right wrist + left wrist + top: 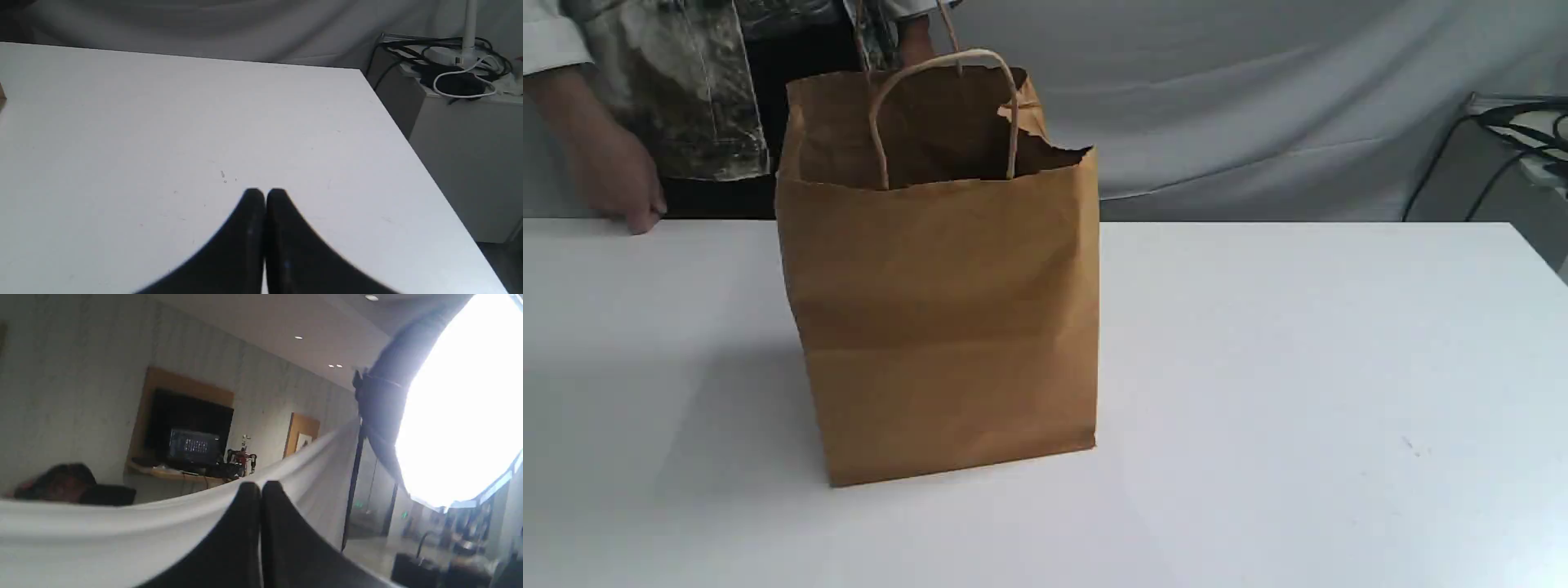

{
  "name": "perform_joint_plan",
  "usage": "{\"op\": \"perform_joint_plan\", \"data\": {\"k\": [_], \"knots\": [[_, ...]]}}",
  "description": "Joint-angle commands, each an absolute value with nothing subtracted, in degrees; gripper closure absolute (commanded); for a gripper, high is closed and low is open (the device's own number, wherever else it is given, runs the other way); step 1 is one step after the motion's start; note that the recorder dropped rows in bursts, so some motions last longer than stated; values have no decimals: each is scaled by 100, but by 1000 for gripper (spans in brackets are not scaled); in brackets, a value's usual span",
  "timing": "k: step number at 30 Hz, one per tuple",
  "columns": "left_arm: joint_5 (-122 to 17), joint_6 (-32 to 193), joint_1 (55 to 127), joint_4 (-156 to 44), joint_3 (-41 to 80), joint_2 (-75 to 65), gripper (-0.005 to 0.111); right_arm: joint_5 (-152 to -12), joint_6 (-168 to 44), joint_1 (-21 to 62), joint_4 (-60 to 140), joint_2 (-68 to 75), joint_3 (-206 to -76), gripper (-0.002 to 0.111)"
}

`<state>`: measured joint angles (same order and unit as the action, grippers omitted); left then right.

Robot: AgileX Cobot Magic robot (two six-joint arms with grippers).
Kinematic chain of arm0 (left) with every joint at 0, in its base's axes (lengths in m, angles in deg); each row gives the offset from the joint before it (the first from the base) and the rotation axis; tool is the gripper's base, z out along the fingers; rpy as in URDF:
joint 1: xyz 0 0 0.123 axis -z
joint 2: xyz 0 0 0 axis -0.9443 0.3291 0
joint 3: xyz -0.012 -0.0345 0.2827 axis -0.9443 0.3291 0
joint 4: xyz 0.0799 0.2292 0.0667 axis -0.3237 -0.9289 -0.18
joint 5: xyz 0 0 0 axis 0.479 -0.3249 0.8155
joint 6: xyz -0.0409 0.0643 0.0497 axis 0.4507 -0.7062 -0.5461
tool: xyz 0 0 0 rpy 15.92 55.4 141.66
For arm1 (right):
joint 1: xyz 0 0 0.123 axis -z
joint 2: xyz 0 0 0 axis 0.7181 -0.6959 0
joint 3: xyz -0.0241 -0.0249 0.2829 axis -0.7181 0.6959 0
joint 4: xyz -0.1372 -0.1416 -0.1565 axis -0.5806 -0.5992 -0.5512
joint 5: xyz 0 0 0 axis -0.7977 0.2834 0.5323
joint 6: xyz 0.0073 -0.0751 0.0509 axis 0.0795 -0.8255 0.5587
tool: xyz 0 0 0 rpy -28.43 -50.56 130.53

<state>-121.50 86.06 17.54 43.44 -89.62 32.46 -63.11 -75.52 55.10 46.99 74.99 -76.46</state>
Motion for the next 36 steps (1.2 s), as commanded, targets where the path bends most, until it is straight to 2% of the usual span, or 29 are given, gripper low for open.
{"op": "perform_joint_plan", "data": {"k": [1,3,8,13,18,27,31,36], "knots": [[-12250,8840,1326,4395,-8968,3161,107,-6362,-7554,5494,4672,7523,-7632,108],[-12250,8354,1083,4215,-8968,2877,107,-6362,-7554,5494,4672,7523,-7632,108],[-10374,7815,1041,2016,-8968,1882,107,-6362,-7554,5494,4672,7523,-7632,108],[-9195,7864,1041,1076,-8968,1251,107,-6362,-7554,5494,4672,7523,-7632,108],[-9486,8584,1041,1021,-8968,685,107,-6362,-7544,5494,4664,7523,-7632,108],[-12021,9865,1113,915,-8968,-550,107,-6362,-7544,5494,4664,7523,-7632,108],[-12084,9937,1640,-558,-8670,-1149,107,-6362,-7544,5494,4664,7523,-7632,108],[-10833,9937,2700,-3549,-7234,-1934,107,-6362,-7544,5494,4664,7523,-7632,108]]}}
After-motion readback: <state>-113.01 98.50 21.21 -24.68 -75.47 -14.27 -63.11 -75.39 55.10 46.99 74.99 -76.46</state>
